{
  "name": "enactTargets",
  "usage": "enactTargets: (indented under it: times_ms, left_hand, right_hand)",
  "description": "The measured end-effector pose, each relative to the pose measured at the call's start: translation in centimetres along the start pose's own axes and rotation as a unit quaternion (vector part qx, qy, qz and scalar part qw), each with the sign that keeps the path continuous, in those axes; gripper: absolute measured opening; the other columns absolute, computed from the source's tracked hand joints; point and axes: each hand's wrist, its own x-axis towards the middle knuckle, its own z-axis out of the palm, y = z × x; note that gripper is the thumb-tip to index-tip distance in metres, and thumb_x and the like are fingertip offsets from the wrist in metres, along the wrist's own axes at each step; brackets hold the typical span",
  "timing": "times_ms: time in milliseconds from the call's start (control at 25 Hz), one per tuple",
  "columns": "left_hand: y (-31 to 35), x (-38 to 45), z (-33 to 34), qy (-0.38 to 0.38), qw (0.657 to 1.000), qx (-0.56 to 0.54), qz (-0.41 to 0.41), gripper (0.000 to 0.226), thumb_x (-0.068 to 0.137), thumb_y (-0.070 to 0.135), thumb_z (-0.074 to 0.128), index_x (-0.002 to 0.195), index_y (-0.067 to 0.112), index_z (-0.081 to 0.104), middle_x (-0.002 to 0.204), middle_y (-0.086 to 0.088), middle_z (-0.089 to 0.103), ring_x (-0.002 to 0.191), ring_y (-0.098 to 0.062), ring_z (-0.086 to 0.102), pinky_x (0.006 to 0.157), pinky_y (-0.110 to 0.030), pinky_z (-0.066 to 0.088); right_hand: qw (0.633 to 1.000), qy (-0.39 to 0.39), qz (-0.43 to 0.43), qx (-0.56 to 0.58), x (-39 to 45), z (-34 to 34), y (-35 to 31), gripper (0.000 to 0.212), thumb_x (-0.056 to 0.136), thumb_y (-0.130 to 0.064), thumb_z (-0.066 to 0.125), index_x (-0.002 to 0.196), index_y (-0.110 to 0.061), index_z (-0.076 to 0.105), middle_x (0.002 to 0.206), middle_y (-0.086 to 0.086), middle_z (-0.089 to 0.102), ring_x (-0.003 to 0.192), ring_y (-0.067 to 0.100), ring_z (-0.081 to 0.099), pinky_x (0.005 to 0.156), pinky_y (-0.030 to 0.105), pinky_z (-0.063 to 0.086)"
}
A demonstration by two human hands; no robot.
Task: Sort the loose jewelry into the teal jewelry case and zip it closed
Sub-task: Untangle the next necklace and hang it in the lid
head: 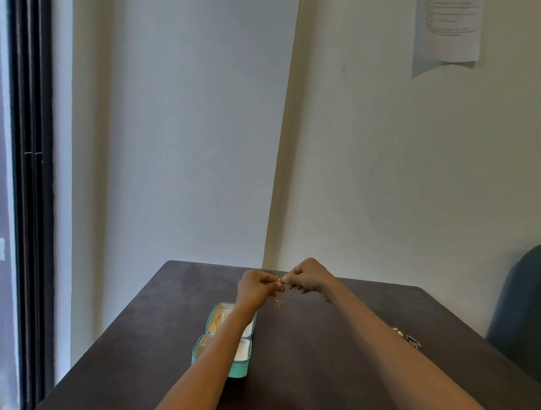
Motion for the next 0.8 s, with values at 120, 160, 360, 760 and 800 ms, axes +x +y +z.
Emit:
enactTargets:
  times_ms: [120, 160, 360, 760, 800]
  left_hand:
    - [0.1, -0.1, -0.1, 0.026, 1.0, 0.014, -0.001, 0.015, 0.085, 0.012, 0.066, 0.095, 0.004, 0.073, 0.087, -0.01, 0.073, 0.078, -0.016, 0.069, 0.07, -0.017, 0.052]
    - [0.1, 0.0, -0.3, 0.027, 1.0, 0.013, -0.003, 0.015, 0.085, 0.013, 0.067, 0.095, 0.004, 0.074, 0.085, -0.008, 0.073, 0.076, -0.015, 0.068, 0.067, -0.014, 0.051]
    - [-0.7, 0.0, -1.2, 0.01, 1.0, 0.008, -0.01, 0.014, 0.085, 0.012, 0.067, 0.094, 0.005, 0.074, 0.076, 0.0, 0.07, 0.07, -0.008, 0.067, 0.064, -0.011, 0.051]
    - [-6.0, 1.2, -7.6, -0.01, 0.997, 0.031, -0.066, 0.035, 0.087, 0.012, 0.064, 0.121, 0.009, 0.059, 0.116, -0.016, 0.065, 0.098, -0.018, 0.063, 0.088, -0.027, 0.052]
    - [-6.9, 1.4, -8.0, 0.018, 0.994, 0.063, -0.092, 0.036, 0.086, 0.01, 0.064, 0.121, 0.008, 0.059, 0.117, -0.016, 0.064, 0.102, -0.02, 0.062, 0.091, -0.03, 0.05]
  right_hand:
    - [1.0, -0.012, -0.001, -0.004, 0.1, -0.2, 0.2, 0.008, 0.08, -0.011, 0.071, 0.074, -0.007, 0.072, 0.087, 0.011, 0.072, 0.069, 0.012, 0.058, 0.059, 0.018, 0.048]
    - [1.0, -0.009, -0.005, -0.007, 0.2, -0.2, 0.4, 0.008, 0.08, -0.01, 0.071, 0.077, -0.003, 0.073, 0.093, 0.012, 0.072, 0.072, 0.014, 0.06, 0.061, 0.019, 0.049]
    - [0.999, 0.035, -0.033, 0.002, 0.1, 1.0, 0.6, 0.018, 0.085, -0.015, 0.066, 0.086, 0.002, 0.074, 0.068, -0.011, 0.065, 0.067, 0.012, 0.055, 0.061, 0.021, 0.047]
    - [0.978, 0.065, -0.03, 0.196, 0.8, 7.9, 1.0, 0.02, 0.091, -0.013, 0.06, 0.073, -0.014, 0.068, 0.07, -0.005, 0.063, 0.058, 0.004, 0.046, 0.052, 0.013, 0.039]
    - [0.976, 0.066, -0.021, 0.208, 0.8, 8.3, 1.2, 0.02, 0.091, -0.012, 0.06, 0.072, -0.015, 0.068, 0.07, -0.005, 0.064, 0.057, 0.004, 0.045, 0.052, 0.013, 0.039]
